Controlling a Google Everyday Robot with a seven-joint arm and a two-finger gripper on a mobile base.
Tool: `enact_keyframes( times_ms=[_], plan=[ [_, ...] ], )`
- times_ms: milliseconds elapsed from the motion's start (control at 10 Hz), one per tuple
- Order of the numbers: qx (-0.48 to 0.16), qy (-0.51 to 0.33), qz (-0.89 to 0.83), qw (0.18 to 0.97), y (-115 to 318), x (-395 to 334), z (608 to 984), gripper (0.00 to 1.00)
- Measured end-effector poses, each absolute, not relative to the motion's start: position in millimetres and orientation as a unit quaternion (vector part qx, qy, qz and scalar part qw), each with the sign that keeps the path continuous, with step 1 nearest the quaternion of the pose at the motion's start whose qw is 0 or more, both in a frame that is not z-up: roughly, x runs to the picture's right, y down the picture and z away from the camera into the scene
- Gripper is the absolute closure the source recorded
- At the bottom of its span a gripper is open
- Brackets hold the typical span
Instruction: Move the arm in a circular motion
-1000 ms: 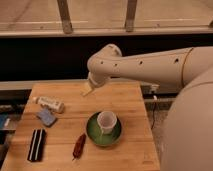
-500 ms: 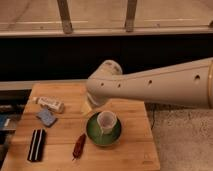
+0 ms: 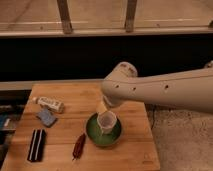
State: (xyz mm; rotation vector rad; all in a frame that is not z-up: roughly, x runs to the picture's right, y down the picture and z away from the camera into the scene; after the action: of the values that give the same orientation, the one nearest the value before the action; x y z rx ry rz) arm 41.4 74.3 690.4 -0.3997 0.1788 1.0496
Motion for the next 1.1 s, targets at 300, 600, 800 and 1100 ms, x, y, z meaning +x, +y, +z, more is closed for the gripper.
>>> enact_keyframes(
  times_ms=[300,600,800,1100],
  plan=[
    [-0.165,0.109,0.513,0.836,22,83,730,0.20],
    [-0.145,0.118,0.508,0.841,-42,89,772,0.20],
    [-0.144,0.110,0.485,0.856,-83,58,802,0.20],
    [-0.159,0.095,0.444,0.877,-100,6,822,0.20]
  ],
)
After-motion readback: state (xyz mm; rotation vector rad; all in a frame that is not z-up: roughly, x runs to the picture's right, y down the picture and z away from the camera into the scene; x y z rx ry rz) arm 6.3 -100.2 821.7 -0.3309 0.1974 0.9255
